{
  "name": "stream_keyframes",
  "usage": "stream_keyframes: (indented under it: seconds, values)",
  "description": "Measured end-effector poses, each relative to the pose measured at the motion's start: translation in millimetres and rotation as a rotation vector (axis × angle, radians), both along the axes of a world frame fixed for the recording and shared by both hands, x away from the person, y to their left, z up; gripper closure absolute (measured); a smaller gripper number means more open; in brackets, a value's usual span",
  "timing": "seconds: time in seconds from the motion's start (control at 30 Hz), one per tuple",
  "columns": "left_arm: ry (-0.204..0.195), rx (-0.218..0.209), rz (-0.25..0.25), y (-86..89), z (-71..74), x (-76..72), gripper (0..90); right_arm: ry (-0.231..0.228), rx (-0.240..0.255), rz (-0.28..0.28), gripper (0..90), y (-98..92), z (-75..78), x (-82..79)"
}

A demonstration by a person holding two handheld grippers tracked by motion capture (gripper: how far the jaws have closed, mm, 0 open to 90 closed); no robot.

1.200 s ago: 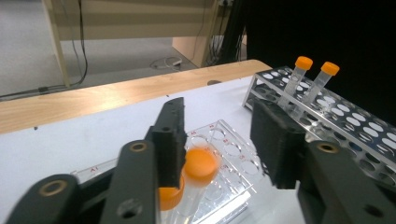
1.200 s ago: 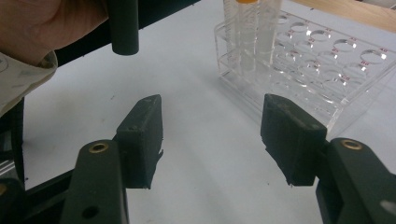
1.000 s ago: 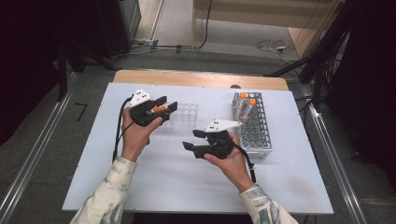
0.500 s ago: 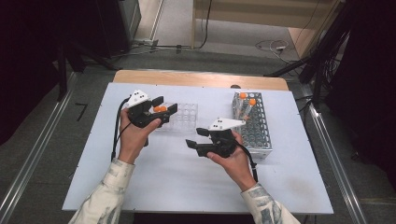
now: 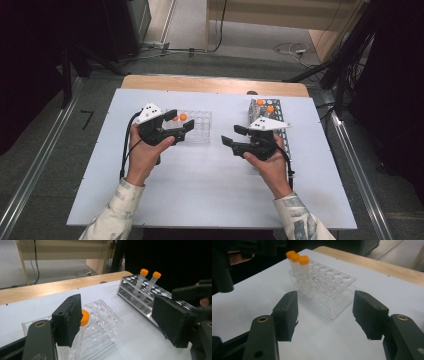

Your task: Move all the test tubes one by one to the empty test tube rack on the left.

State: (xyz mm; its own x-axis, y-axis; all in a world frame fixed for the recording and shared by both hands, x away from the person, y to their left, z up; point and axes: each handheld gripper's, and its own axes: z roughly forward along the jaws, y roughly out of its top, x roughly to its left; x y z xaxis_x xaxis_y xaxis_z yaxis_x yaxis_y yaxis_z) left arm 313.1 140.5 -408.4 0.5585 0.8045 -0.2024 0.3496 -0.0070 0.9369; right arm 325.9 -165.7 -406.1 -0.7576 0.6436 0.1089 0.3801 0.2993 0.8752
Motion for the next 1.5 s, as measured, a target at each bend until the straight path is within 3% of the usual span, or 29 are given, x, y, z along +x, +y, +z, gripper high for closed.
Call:
stream_keyframes:
  seconds: [0.37, 0.6, 0.97, 1.17, 1.5]
  values:
    - [0.007, 0.003, -0.017, -3.2, -11.7, -8.2, 24.7, -0.03, -0.029, -0.128, 35.9, -43.7, 4.9, 16.9]
    - [-0.002, 0.021, -0.016, -4.4, -11.1, -12.1, 24.7, -0.04, -0.036, -0.198, 35.9, -67.1, 5.1, 27.3]
    - [0.009, 0.023, -0.023, -5.4, -15.9, -12.9, 24.7, -0.03, -0.067, -0.314, 37.2, -97.2, -8.7, 49.2]
    - [0.007, 0.018, -0.024, -5.8, -15.8, -14.1, 24.7, -0.027, -0.076, -0.322, 39.6, -108.4, -19.3, 65.0]
    - [0.005, 0.012, -0.031, -6.3, -14.3, -15.8, 24.7, -0.013, -0.107, -0.283, 47.1, -104.7, -28.7, 84.4]
